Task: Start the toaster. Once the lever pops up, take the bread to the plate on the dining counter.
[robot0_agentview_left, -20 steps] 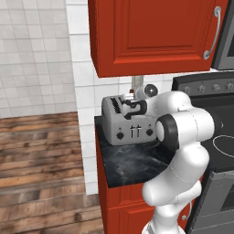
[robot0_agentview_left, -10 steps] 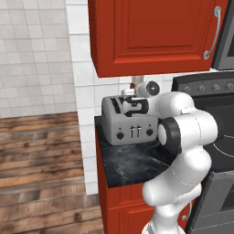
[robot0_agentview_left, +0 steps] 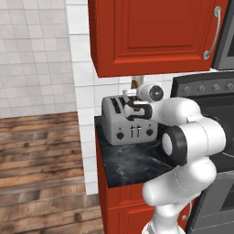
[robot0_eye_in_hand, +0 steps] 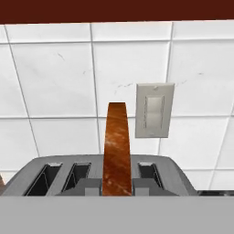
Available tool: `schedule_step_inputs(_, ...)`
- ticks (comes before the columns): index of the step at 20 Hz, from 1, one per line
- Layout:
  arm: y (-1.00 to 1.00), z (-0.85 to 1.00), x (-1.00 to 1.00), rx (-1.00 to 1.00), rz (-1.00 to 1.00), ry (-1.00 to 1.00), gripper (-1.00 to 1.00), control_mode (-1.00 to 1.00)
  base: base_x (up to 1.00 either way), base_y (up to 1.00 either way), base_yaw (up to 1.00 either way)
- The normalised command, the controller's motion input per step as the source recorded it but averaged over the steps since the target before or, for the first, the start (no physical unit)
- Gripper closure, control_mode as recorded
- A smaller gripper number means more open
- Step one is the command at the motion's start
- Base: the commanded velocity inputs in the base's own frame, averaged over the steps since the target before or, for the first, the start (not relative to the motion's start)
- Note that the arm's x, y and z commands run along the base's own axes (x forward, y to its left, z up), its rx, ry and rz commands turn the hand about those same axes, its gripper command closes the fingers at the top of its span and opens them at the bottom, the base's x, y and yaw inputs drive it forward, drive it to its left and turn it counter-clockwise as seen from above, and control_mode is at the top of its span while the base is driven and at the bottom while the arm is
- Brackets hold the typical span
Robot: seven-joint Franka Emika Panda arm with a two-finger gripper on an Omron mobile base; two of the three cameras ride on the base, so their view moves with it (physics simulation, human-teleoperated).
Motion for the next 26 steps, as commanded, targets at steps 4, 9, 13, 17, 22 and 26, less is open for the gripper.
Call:
schedule_step_inputs(4, 0.0, 0.22, -0.44, -0.01, 0.0, -0.12, 1.0, -1.0, 0.0, 0.0, 0.0)
schedule_step_inputs(9, 0.0, 0.32, -0.48, 0.0, 0.0, -0.07, 1.0, -1.0, 0.0, 0.0, 0.0)
schedule_step_inputs(13, 0.0, 0.39, -0.63, 0.0, 0.0, -0.01, 1.0, -1.0, 0.0, 0.0, 0.0)
schedule_step_inputs(17, 0.0, 0.36, -0.69, -0.01, 0.0, 0.0, 1.0, -1.0, 0.0, 0.0, 0.0)
schedule_step_inputs(22, 0.0, 0.32, -0.78, 0.0, 0.0, 0.01, 1.0, -1.0, 0.0, 0.0, 0.0)
schedule_step_inputs(26, 0.0, 0.32, -0.86, 0.0, 0.0, 0.06, 1.0, -1.0, 0.0, 0.0, 0.0)
